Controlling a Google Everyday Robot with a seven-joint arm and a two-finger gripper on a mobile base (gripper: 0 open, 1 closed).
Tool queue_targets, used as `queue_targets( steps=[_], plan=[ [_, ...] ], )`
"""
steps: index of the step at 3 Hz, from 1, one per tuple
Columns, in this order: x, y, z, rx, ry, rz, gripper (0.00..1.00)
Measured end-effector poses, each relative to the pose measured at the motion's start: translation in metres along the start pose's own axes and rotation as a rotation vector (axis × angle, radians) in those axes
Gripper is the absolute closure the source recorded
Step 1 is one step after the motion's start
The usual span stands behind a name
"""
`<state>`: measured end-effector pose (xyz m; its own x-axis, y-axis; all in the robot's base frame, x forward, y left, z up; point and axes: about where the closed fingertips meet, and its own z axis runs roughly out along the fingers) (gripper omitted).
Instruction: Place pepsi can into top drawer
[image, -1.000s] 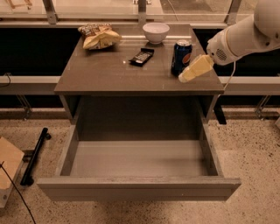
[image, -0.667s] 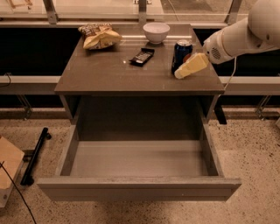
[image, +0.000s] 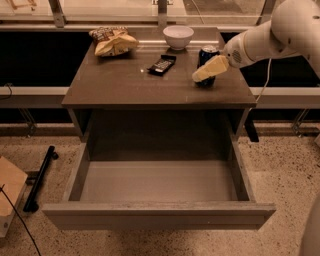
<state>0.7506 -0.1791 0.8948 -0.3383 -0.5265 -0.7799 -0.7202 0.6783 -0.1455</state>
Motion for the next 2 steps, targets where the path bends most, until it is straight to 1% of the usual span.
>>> queue_targets(
  steps=[1, 2],
  plan=[
    [-0.009, -0.005, 0.015, -0.02, -0.027, 0.008, 0.18],
    [-0.02, -0.002, 0.022, -0.042, -0.057, -0.004, 0.42]
  ],
)
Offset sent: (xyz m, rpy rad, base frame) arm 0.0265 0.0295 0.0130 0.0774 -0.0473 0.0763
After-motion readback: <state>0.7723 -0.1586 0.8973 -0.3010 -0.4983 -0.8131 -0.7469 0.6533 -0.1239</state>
